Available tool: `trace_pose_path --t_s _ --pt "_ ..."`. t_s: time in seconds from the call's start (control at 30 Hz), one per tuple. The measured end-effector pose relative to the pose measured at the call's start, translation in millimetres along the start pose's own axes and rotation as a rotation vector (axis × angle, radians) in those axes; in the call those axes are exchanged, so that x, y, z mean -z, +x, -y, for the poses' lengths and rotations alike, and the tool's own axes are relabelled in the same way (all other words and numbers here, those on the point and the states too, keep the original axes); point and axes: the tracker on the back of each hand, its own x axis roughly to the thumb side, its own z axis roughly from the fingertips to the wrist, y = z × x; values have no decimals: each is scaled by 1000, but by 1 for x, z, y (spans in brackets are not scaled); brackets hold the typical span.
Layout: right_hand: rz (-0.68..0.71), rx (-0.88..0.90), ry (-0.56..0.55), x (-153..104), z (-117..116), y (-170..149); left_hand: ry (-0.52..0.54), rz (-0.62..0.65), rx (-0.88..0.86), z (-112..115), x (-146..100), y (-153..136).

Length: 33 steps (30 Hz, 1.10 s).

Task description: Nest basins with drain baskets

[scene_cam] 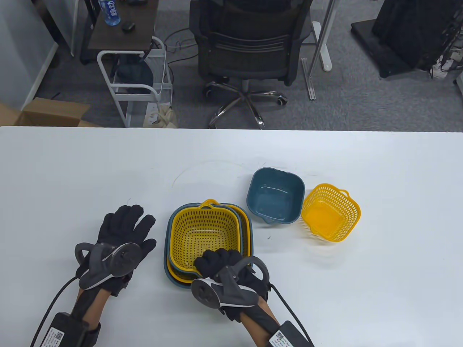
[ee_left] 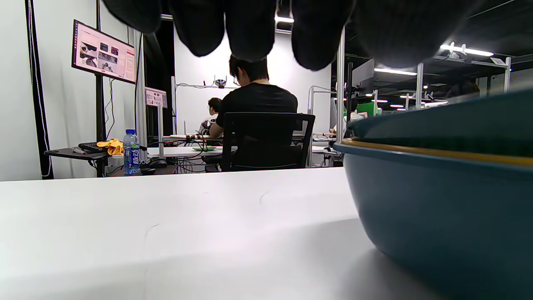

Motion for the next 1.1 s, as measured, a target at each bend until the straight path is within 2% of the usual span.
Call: trace_pose_path --t_s 0.13,0.3,0.4,0.5,0.6,0.63,0.77,0.87,0.93,1.1 --pt "5 73 -11 -9 11 -13 3 0 0 0 0 0" --pt "-69 128 -136 -27 30 -43 -8 -2 3 1 0 0" --pt "-210 60 -242 -41 36 -78 -13 -7 5 2 -1 -1" --pt "-398 -3 -284 -55 33 -124 -20 -12 8 2 -1 -2" --pt "-554 -69 -234 -65 18 -166 -22 -17 15 2 -1 -2" --pt "-587 -100 -185 -66 9 -179 -23 -19 17 2 -1 -2" --pt "-658 -222 -23 -60 -18 -204 -31 -25 28 4 0 -3" --pt "-722 -234 63 -53 -33 -217 -45 -32 39 8 0 -5" --pt "-743 -228 81 -51 -39 -224 -50 -37 46 9 0 -6" --pt "-774 -244 42 -47 -47 -233 -54 -47 49 10 1 -10"
